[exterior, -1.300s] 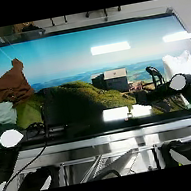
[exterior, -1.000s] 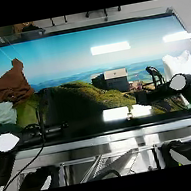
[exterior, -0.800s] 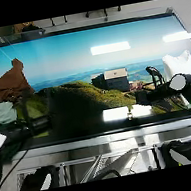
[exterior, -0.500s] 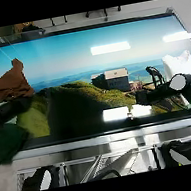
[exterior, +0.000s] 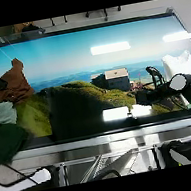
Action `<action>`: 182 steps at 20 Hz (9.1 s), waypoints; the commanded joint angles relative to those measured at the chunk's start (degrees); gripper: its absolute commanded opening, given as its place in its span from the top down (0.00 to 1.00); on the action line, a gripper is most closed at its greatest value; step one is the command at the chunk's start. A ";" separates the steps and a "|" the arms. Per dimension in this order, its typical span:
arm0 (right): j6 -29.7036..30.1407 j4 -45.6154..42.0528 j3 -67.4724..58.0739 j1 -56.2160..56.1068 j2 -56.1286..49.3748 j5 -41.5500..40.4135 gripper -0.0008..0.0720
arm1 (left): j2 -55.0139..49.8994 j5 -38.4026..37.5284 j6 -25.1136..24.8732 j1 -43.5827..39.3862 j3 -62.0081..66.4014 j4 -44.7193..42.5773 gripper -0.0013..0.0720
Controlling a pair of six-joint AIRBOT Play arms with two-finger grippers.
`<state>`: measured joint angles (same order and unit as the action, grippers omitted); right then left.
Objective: Fold the shirts.
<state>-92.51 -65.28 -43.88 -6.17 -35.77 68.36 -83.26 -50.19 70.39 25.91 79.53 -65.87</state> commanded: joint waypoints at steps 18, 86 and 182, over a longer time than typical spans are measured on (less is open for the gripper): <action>-0.02 -0.02 0.02 -0.04 0.04 0.00 0.96 | -23.15 -20.52 7.26 -15.80 41.20 -19.52 0.96; 34.25 44.13 -42.69 22.47 -0.94 9.94 0.96 | 48.48 -21.00 2.43 -14.69 -12.46 31.15 0.96; 55.30 42.40 -71.28 21.44 -2.34 -3.65 0.96 | 29.49 -15.08 0.24 -22.88 46.66 40.04 0.96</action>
<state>-37.21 -18.20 -107.74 15.25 -39.83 67.09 -51.35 -64.97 66.11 2.96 113.14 -20.69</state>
